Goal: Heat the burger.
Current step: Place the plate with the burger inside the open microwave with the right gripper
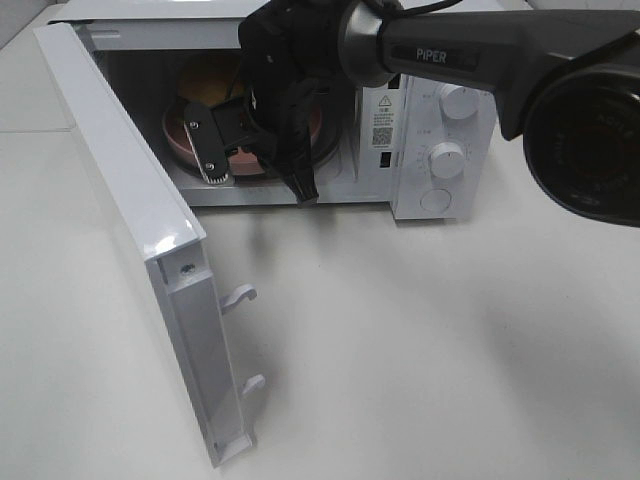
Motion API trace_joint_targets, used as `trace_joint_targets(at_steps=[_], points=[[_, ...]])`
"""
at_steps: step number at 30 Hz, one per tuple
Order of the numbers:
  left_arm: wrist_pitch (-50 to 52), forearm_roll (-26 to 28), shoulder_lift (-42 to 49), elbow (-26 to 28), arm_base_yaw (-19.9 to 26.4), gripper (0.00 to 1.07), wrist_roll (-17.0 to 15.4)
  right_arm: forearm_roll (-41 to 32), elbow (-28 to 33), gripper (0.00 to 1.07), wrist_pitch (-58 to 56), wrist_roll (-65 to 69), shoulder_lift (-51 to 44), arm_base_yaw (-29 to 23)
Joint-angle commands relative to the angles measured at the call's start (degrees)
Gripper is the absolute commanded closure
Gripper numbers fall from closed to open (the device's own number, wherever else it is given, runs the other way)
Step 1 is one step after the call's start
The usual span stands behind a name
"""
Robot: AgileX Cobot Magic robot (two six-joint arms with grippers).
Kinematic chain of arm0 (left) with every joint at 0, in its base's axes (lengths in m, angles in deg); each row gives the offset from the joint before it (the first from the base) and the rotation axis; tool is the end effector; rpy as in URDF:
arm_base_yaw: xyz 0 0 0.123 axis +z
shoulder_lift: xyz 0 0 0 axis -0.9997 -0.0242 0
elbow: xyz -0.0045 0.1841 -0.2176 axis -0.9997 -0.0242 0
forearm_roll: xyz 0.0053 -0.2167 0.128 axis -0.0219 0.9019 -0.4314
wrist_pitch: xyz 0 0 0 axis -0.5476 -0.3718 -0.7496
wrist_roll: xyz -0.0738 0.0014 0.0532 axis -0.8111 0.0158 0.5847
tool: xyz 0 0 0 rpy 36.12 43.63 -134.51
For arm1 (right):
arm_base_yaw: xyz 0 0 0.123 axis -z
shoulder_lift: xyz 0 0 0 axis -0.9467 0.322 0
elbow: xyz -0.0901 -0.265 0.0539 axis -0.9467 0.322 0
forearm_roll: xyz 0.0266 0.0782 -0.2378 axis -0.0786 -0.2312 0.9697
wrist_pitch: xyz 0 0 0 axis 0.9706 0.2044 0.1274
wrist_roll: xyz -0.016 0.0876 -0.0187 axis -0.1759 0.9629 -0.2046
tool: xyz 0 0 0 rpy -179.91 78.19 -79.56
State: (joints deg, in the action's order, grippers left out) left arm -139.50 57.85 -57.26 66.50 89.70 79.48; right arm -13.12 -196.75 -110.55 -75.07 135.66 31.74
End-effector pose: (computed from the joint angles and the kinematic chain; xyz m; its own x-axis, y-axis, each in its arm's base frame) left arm -0.0085 -0.0025 0.2794 -0.4602 -0.0444 -0.8867 -0.0127 0.9990 -0.0434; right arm 0.4243 0.3234 0.1622 0.4192 -0.9023 0.1005 -0.7291 -0.4006 -0.5549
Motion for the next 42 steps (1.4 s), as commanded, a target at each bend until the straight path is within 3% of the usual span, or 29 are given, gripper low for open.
trace_joint_targets(at_steps=[1,42], points=[[0.9,-0.1,1.0,0.0,0.1,0.04,0.1,0.6,-1.0,1.05,3.5,-0.2,-0.6,0.6],[0.9,-0.1,1.0,0.0,0.1,0.04,0.1,-2.2,-1.0,1.05,5.0,-0.4,0.5,2.1]])
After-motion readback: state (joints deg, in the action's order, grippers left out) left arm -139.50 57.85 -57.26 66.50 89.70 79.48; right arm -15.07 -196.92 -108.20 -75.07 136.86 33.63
